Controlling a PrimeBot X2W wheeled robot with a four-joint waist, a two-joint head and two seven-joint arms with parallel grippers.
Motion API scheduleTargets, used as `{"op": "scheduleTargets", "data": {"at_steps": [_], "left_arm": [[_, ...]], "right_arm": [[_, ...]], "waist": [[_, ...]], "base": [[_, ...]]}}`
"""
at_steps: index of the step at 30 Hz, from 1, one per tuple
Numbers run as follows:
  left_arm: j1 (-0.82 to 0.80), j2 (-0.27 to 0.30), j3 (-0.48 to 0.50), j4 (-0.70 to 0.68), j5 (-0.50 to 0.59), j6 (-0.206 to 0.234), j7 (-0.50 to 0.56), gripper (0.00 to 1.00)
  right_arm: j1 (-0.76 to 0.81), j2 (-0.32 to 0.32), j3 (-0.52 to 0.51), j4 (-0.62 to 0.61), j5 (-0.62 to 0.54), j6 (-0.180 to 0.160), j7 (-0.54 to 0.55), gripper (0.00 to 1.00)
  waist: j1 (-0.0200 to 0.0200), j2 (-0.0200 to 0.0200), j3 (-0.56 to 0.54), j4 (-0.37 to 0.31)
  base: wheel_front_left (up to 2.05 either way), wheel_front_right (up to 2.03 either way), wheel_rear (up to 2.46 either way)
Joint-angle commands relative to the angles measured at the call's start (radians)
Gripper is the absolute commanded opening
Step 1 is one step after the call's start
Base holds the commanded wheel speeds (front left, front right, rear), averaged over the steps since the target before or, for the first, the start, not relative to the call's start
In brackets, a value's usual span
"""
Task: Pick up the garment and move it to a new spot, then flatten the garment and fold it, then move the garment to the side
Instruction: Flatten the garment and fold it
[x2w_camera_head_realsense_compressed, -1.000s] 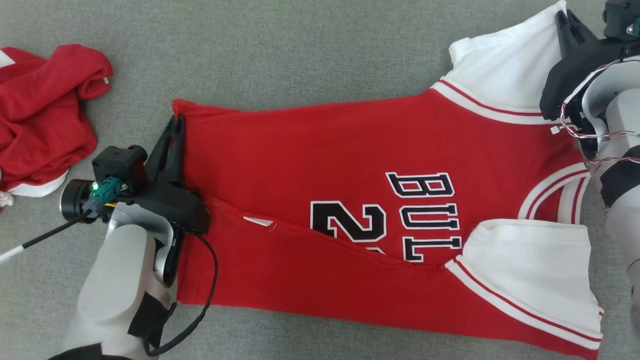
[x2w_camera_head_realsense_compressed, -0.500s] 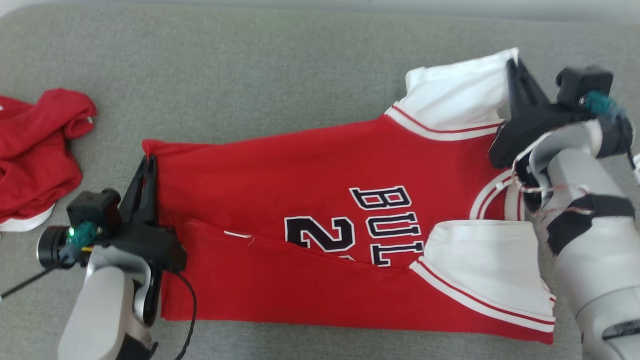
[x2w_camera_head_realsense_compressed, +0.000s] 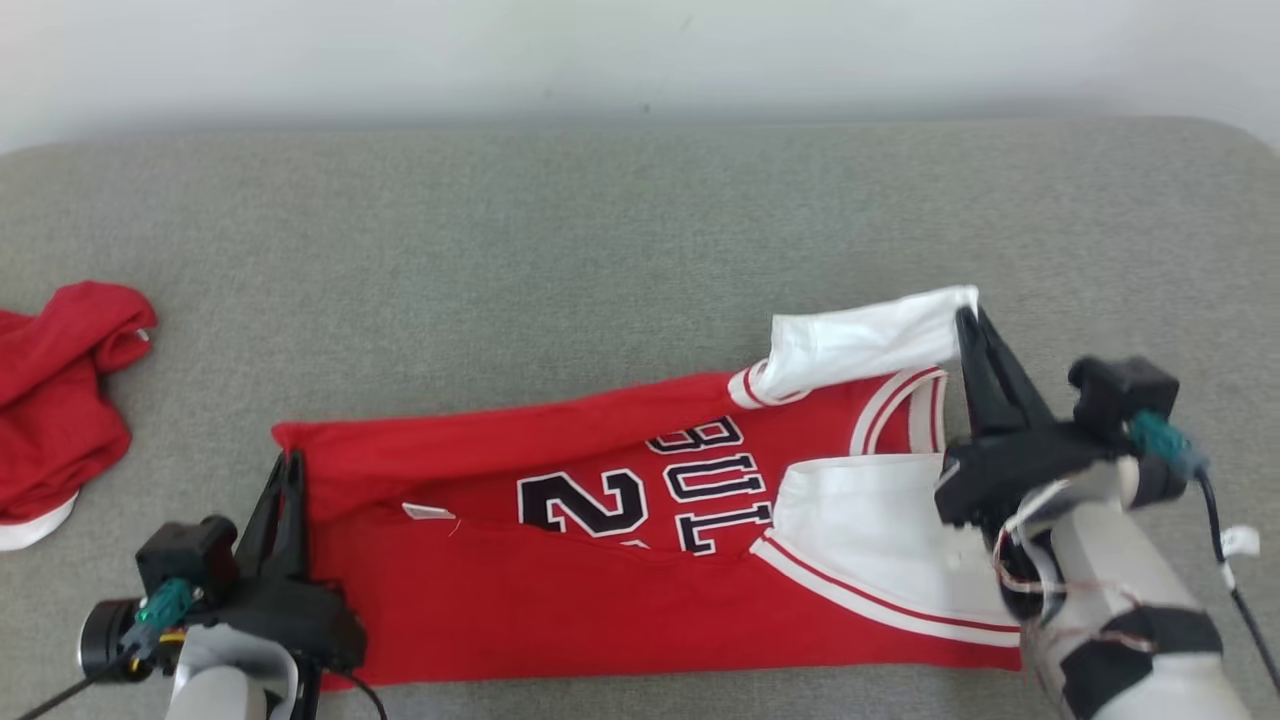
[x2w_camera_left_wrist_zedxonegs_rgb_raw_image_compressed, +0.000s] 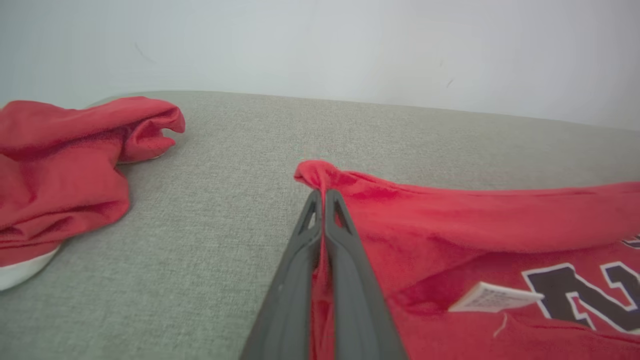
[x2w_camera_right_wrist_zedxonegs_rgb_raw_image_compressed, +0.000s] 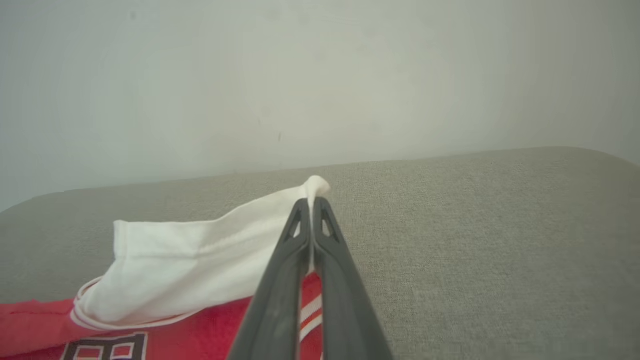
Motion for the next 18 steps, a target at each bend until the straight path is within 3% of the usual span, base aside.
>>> {"op": "scheduleTargets", "data": {"at_steps": [1,8,18], "left_arm": [[0.030,-0.002,0.011,-0.004,0.005,0.002,-0.003,0.00],[0.106,-0.022,0.056,-0.020,0.022,0.002,-0.003,0.00],[0.174,-0.036,0.067,-0.031,0.030,0.002,-0.003,0.00]], "right_arm": [[0.049,0.013,-0.011,-0.041,0.008,-0.003,-0.004,0.00],[0.236,0.064,-0.095,-0.189,0.019,-0.003,-0.004,0.00],[0.366,0.118,-0.142,-0.244,0.000,-0.003,-0.004,0.00]], "waist": [[0.0001,0.0001,-0.027,-0.027],[0.0001,0.0001,-0.062,-0.049],[0.0001,0.0001,-0.094,-0.052]], "base": [[0.00,0.00,0.00],[0.00,0.00,0.00],[0.00,0.00,0.00]]}}
